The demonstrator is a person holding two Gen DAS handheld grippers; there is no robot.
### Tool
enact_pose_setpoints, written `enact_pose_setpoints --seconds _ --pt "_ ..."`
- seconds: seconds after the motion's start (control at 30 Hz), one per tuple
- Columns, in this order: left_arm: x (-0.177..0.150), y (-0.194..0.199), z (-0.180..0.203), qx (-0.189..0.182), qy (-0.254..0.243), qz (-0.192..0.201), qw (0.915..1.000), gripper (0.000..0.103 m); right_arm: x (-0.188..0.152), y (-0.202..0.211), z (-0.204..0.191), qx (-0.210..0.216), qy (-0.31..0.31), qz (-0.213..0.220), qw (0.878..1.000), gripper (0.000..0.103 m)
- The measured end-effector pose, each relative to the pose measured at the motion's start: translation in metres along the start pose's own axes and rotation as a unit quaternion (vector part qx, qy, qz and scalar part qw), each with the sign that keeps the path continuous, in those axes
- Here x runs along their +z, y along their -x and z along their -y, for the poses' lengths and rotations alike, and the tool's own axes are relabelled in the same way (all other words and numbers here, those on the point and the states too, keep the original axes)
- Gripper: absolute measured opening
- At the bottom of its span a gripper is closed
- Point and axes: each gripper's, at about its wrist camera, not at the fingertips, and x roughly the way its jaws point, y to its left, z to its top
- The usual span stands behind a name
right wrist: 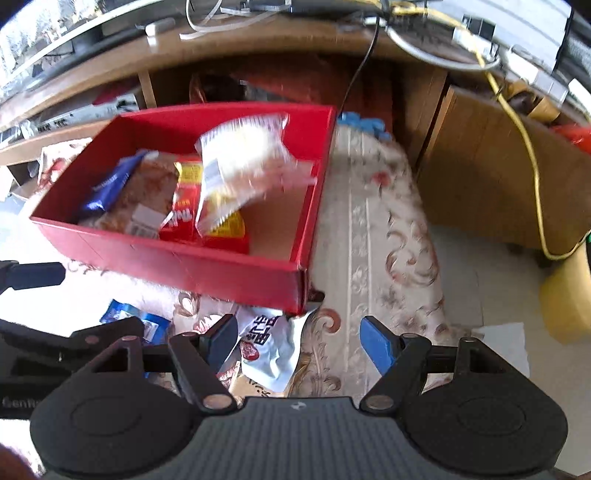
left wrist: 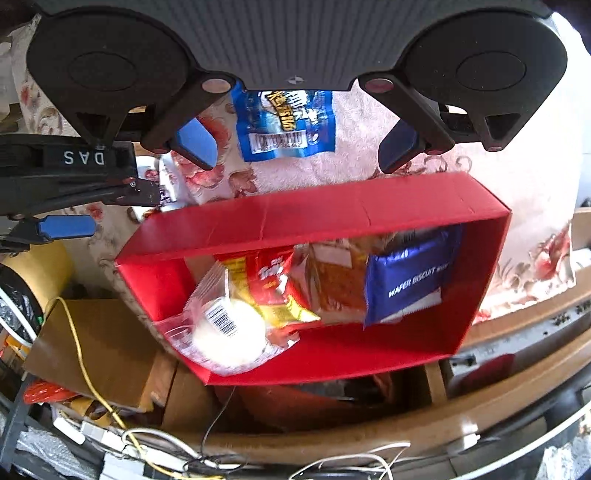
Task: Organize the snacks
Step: 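Move left tool to the blue sausage pack while right tool approaches the white snack bag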
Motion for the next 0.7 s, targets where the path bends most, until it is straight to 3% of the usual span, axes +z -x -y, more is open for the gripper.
enact_pose_setpoints --seconds 0.27,0.37,0.53,0.7 --pt "0.001 -0.012 -0.016 -0.006 0.034 -0.02 0.9992 0.097 0.009 -0.03 -0.005 0.022 -0.026 -0.036 0.999 0.071" --pt "0.0 -0.011 -0.018 0.0 0.031 -0.02 0.9993 0.097 0.008 -0.04 -0.016 0.019 -0.005 -0.049 0.999 0.07" --pt "-0.003 -0.014 -0.017 -0.001 0.024 -0.029 0.9993 0.097 0.004 -0.037 -0.02 0.011 0.015 -0.044 0.999 0.053" --pt "-0.007 -0.02 -0.011 -0.003 0.009 -0.041 0.9991 0.098 -0.007 -0.023 -0.015 0.008 0.026 -0.042 0.999 0.053"
